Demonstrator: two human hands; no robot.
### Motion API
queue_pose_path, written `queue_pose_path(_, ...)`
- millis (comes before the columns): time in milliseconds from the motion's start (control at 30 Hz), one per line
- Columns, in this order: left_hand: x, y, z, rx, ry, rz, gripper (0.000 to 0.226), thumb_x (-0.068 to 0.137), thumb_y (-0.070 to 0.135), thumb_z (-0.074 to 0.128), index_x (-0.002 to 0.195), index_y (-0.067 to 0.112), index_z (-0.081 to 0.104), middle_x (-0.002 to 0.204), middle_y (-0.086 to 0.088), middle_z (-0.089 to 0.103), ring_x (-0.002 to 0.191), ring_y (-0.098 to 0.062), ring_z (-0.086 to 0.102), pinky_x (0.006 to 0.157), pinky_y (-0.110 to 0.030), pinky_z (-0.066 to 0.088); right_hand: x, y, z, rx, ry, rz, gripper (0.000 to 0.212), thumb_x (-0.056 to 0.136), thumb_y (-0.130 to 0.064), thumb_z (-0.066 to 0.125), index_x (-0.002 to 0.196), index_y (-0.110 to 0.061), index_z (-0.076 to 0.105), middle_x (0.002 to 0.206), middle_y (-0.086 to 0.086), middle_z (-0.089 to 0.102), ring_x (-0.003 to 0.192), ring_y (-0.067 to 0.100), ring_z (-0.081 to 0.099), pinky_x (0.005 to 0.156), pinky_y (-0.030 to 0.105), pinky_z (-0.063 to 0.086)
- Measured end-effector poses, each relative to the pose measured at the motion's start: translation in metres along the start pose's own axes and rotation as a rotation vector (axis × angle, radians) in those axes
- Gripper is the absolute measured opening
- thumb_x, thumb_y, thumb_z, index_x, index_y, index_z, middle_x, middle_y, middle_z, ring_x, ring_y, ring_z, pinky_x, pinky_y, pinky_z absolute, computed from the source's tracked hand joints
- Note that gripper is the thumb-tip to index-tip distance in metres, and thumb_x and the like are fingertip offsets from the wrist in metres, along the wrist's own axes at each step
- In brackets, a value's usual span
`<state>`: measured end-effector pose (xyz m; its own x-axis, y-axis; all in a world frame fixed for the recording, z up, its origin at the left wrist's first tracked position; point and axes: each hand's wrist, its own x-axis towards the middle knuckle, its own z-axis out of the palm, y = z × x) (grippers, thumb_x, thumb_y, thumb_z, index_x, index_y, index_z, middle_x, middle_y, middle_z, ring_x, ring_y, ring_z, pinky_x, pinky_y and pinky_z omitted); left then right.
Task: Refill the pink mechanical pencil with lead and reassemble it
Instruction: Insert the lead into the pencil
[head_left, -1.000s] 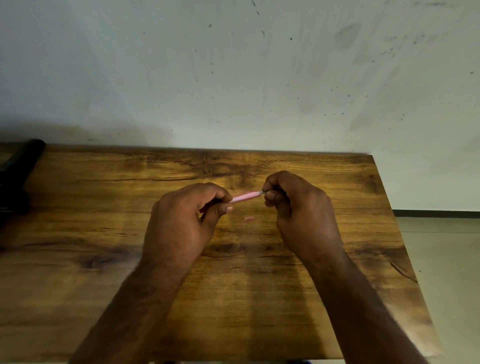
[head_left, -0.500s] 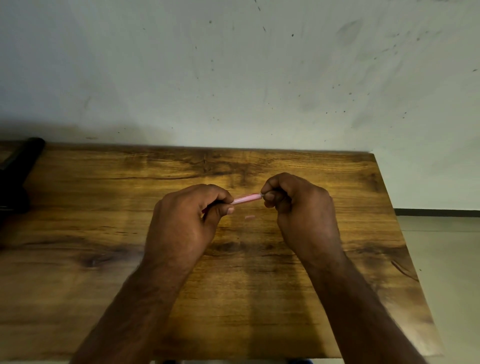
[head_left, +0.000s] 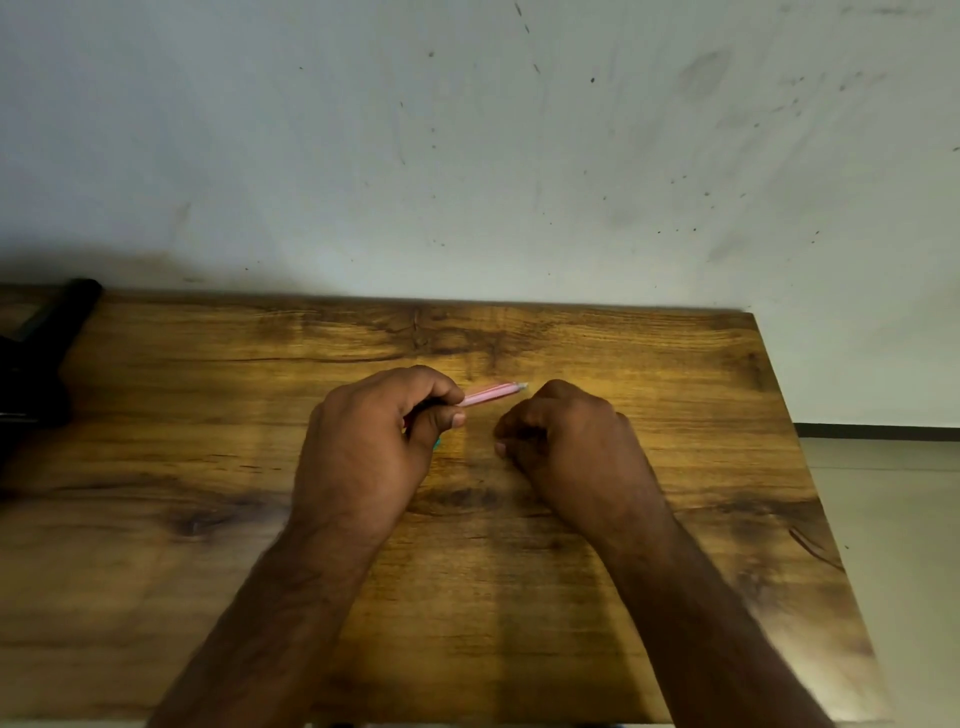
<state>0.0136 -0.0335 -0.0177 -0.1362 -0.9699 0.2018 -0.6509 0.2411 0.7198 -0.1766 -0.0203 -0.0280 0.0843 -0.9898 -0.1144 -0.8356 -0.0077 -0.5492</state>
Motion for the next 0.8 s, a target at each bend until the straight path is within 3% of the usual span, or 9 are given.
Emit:
queue_pose_path(167,0.0,-0.002,-0.001,-0.007,-0.002,0.004,0.011,0.084,0.023,0.08,0.094,0.025,0.078,0.083,0.014,0.074,0.077,-0.006,0.069,0.066,-0.038,0.058,0.0,0.005,0.0,0.053,0.044,0.035,0.007,0.091,-0.027,0.074,0.096,-0.032,0.075,0.096,-0.013,0.067,0.083,0.005,0.063,0.073,0.026,0.053)
queue_pose_path(267,0.0,-0.003,-0.001,-0.024,0.002,0.012,0.01,0.084,0.023,0.08,0.094,0.025,0.078,0.081,0.014,0.073,0.075,-0.009,0.069,0.065,-0.039,0.057,0.001,0.012,-0.008,0.449,0.201,0.196,0.01,0.09,-0.02,0.078,0.092,-0.029,0.076,0.081,-0.011,0.073,0.076,0.001,0.067,0.069,0.02,0.054)
queue_pose_path(333,0.001,-0.003,-0.001,-0.024,0.0,0.02,0.011,0.084,0.023,0.08,0.094,0.024,0.078,0.082,0.013,0.074,0.075,-0.01,0.069,0.065,-0.039,0.057,0.002,0.013,-0.015,0.769,0.265,0.27,0.018,0.093,-0.014,0.075,0.104,-0.028,0.076,0.086,-0.001,0.076,0.076,0.004,0.07,0.073,0.024,0.058)
queue_pose_path(400,0.001,-0.003,0.0,-0.028,-0.002,0.025,0.011,0.084,0.022,0.081,0.094,0.024,0.078,0.082,0.012,0.074,0.075,-0.011,0.069,0.065,-0.039,0.057,0.002,0.012,-0.017,0.952,0.278,0.297,0.023,0.097,-0.008,0.069,0.112,-0.024,0.076,0.092,0.006,0.078,0.078,0.009,0.068,0.075,0.024,0.059)
queue_pose_path(533,0.001,-0.002,0.0,-0.027,-0.003,0.033,0.011,0.083,0.023,0.081,0.094,0.024,0.078,0.081,0.012,0.074,0.074,-0.011,0.069,0.065,-0.04,0.057,0.003,0.006,-0.018,1.215,0.238,0.348,0.016,0.096,-0.003,0.066,0.109,-0.007,0.075,0.097,0.015,0.078,0.085,0.02,0.073,0.075,0.027,0.06)
queue_pose_path(667,0.001,-0.002,0.0,-0.03,0.001,0.031,0.011,0.083,0.023,0.081,0.094,0.024,0.078,0.08,0.012,0.074,0.074,-0.012,0.069,0.065,-0.041,0.057,0.001,0.006,-0.021,1.296,0.168,0.398,0.017,0.092,-0.007,0.07,0.108,-0.003,0.073,0.099,0.013,0.08,0.088,0.022,0.076,0.078,0.029,0.061)
queue_pose_path(800,0.001,0.0,0.001,-0.024,0.001,0.035,0.011,0.083,0.022,0.081,0.094,0.023,0.078,0.081,0.012,0.074,0.074,-0.012,0.069,0.064,-0.04,0.057,0.001,0.007,-0.02,1.303,0.14,0.429,0.017,0.089,-0.004,0.072,0.106,-0.001,0.075,0.091,0.013,0.076,0.078,0.018,0.073,0.071,0.025,0.061)
